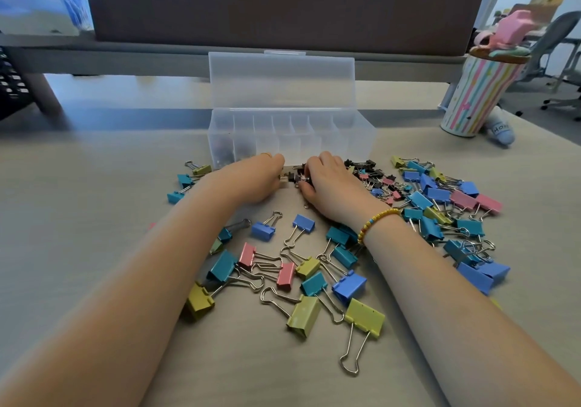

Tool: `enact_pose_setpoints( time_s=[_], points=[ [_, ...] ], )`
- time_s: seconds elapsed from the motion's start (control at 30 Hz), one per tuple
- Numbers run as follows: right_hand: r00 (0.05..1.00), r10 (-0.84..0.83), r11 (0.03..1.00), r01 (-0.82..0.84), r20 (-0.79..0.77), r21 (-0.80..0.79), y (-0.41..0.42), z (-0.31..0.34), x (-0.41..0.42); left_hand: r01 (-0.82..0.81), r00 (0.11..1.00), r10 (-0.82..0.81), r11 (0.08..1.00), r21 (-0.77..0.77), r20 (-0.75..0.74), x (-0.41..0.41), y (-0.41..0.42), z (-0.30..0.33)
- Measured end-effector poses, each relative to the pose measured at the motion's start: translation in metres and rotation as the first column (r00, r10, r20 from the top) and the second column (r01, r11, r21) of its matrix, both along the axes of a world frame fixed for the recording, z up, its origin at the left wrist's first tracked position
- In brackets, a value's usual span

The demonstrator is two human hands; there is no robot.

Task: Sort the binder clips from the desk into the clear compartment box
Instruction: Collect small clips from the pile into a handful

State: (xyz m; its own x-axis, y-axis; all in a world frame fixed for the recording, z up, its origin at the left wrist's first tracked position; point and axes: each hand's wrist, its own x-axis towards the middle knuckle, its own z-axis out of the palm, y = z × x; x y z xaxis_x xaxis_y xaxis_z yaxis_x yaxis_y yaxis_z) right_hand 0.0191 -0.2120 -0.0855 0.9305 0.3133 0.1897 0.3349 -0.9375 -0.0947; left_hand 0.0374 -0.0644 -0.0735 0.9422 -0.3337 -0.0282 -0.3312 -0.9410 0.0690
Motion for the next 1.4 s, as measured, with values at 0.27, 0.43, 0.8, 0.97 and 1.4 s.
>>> enact_pose_setpoints(
  time_s=[0.27, 0.43, 0.8, 0.97, 1.4],
  points=[
    [0.999, 0.016, 0.999, -0.018, 0.045, 0.036, 0.000, 0.000, 0.002, -0.035, 0.999, 0.037, 0.979, -0.203, 0.004, 0.001, 0.007, 0.002],
    [0.997, 0.023, 0.999, -0.025, 0.079, 0.024, 0.002, 0.000, 0.003, -0.173, 0.977, 0.066, 0.798, -0.577, -0.202, 0.001, 0.008, 0.008],
    [0.934, 0.073, 0.304, 0.312, -0.349, 0.900, -0.004, 0.020, -0.001, -0.512, 0.831, -0.292, -0.072, -0.856, -0.473, -0.004, 0.021, 0.018],
    [0.830, 0.431, -0.327, 0.510, -0.355, 0.795, -0.011, 0.024, -0.005, -0.553, 0.820, -0.271, -0.148, -0.820, -0.504, -0.007, 0.014, 0.015],
    [0.896, 0.086, 0.820, 0.185, -0.436, 0.542, -0.006, 0.030, -0.014, -0.603, 0.783, -0.199, -0.014, -0.798, -0.589, -0.004, 0.010, 0.012]
  ],
)
